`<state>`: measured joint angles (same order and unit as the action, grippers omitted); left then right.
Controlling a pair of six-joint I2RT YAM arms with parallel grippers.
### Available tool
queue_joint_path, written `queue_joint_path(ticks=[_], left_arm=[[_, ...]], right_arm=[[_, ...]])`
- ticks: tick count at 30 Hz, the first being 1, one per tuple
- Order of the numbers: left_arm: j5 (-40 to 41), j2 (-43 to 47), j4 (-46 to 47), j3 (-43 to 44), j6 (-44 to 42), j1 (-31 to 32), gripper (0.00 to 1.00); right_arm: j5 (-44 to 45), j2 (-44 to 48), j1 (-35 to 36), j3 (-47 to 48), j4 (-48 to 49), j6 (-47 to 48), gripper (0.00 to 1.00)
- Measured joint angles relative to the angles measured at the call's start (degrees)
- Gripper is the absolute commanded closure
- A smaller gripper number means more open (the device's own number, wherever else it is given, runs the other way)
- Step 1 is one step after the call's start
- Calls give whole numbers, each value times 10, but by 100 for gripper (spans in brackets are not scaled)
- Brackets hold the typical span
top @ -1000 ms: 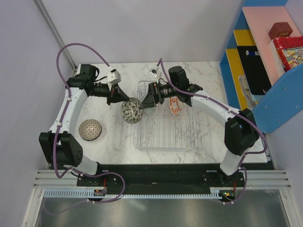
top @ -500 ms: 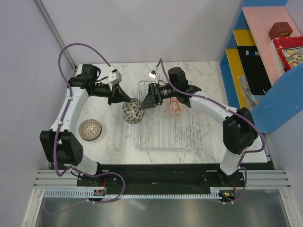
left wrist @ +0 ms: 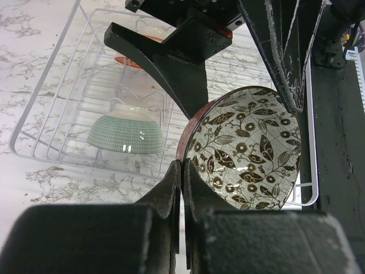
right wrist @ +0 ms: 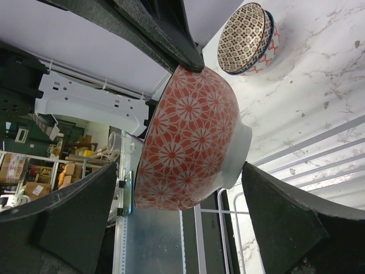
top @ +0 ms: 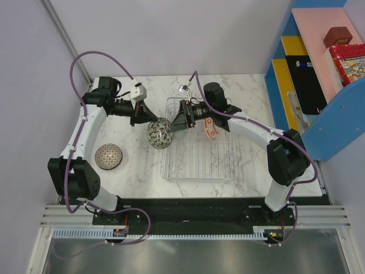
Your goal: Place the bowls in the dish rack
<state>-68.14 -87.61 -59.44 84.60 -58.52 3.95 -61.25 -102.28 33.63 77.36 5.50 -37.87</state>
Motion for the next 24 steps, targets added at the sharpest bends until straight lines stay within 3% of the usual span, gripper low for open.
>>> queue_joint_path(ticks=[6, 12, 15, 18, 19, 21, 24], left_arm=[[0, 0, 0, 0, 0, 3, 98], [0, 0, 0, 0, 0, 3, 98], [-6, 0, 0, 1, 1, 3, 98], [-11, 0, 1, 2, 2, 3, 98], [-11, 0, 1, 2, 3, 3, 98], [-11, 0, 1, 2, 4, 3, 98], [-13, -1, 1, 2, 4, 3, 98]], right_arm=[[-6, -12, 4, 0, 14, -12, 2], [-10, -16, 11, -1, 14, -14, 20], [-12, -17, 11, -2, 14, -15, 36], [-13, -17, 9, -9, 13, -17, 66], [-15, -17, 9, -11, 15, -16, 84], [-18, -17, 9, -13, 17, -19, 100], [-19, -17, 9, -15, 23, -22, 100]])
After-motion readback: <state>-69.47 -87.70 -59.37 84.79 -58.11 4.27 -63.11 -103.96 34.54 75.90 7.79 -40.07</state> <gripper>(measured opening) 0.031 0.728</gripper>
